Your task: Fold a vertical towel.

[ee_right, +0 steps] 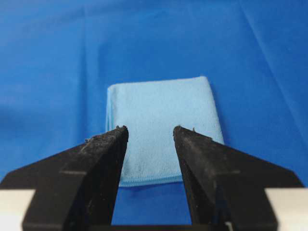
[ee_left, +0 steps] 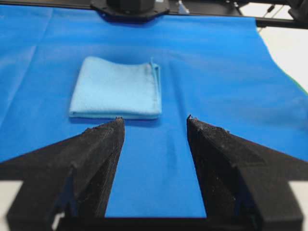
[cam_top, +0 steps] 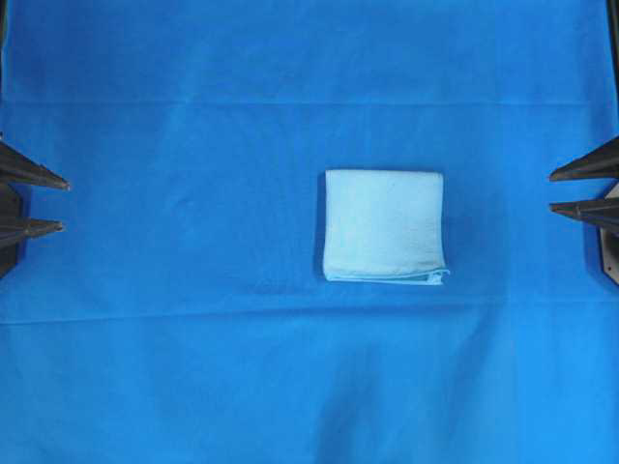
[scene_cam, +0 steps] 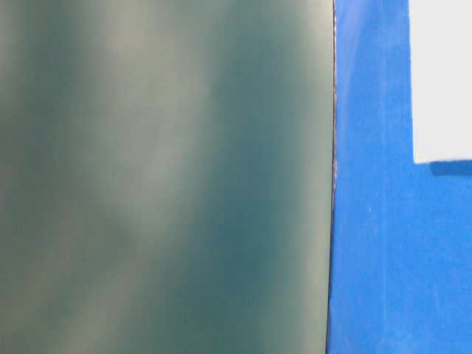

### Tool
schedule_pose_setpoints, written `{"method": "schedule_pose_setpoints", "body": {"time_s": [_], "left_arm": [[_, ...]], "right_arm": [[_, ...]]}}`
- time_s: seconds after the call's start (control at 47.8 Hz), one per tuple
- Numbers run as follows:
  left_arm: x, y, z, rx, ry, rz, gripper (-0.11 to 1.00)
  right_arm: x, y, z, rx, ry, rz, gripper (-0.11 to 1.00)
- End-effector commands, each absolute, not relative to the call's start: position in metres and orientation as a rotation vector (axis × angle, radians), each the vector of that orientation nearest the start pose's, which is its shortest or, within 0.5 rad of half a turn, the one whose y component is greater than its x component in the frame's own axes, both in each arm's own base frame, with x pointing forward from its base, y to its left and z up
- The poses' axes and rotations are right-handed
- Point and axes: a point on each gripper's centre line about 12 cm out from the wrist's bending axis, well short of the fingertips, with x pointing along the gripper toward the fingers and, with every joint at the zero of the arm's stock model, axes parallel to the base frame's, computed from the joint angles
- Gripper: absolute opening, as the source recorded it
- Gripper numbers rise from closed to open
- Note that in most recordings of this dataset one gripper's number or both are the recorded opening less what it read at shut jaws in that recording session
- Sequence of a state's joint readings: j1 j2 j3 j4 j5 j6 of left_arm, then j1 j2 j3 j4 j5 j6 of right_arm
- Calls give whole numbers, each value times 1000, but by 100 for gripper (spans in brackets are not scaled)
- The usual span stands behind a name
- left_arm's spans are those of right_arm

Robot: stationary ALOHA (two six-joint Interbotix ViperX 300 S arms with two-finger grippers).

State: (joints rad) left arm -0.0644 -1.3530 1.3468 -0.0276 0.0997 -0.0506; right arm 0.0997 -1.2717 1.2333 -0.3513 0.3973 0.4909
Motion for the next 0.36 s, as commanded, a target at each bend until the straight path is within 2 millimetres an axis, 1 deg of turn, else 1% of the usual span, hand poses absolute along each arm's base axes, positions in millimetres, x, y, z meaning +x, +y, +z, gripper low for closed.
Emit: {"method": "schedule_pose_setpoints", "body": {"time_s": [0.0, 0.335], "left_arm": [[138, -9, 246, -77, 84, -59, 52], [138, -9, 246, -77, 85, -59, 52]], "right_arm": [[143, -2, 251, 123, 317, -61, 51], [143, -2, 251, 121, 320, -62, 51]]}}
